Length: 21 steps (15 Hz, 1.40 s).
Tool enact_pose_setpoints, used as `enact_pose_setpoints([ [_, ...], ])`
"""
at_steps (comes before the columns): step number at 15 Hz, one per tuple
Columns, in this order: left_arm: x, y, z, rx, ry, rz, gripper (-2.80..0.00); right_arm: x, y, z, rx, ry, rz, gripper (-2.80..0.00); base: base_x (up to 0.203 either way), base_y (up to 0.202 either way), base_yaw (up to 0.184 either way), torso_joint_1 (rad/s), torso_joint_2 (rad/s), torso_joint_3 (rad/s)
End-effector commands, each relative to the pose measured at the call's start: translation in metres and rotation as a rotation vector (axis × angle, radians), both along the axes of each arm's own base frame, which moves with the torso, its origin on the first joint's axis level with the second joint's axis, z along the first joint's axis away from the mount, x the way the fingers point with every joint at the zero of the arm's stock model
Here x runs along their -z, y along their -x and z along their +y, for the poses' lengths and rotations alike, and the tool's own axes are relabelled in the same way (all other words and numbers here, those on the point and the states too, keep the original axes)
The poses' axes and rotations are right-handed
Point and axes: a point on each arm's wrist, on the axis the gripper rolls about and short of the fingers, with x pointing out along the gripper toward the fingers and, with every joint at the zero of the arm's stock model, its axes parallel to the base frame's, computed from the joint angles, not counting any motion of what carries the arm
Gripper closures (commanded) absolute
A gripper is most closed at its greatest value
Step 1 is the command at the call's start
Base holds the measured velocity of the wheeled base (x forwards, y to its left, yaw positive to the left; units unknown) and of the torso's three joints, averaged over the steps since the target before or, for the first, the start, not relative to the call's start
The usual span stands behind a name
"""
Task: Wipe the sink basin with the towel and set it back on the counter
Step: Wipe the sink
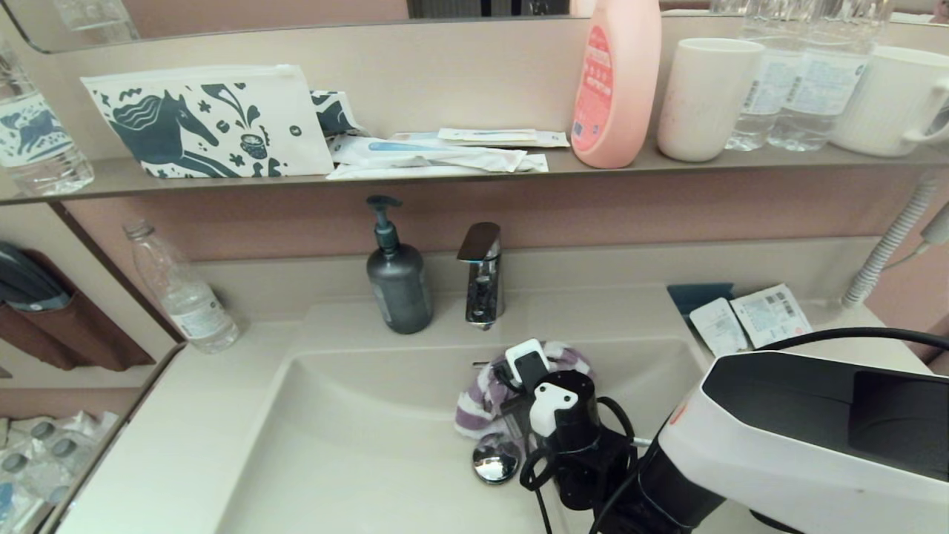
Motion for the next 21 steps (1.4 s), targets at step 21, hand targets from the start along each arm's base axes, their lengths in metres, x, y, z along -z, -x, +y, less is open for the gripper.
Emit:
enact_pose_setpoints([
  [21, 0.000, 0.000, 0.000, 0.000, 0.000, 0.001, 0.00, -0.074, 0.046, -0.145, 0.236, 0.021, -0.006, 0.00, 0.000, 0.000, 0.000, 0.000, 0.00, 0.000],
])
